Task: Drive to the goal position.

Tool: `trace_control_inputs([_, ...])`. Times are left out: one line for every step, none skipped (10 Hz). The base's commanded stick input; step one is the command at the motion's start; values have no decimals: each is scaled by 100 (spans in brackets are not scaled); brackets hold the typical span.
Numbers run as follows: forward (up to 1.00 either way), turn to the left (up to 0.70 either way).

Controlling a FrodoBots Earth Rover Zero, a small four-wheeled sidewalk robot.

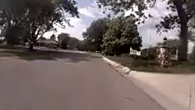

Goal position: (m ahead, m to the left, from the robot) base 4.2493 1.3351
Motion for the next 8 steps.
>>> trace_control_inputs([70, 8])
trace_control_inputs([70, 26])
trace_control_inputs([70, 35])
trace_control_inputs([70, 23])
trace_control_inputs([70, 4])
trace_control_inputs([70, 0])
trace_control_inputs([70, 0])
trace_control_inputs([70, 0])
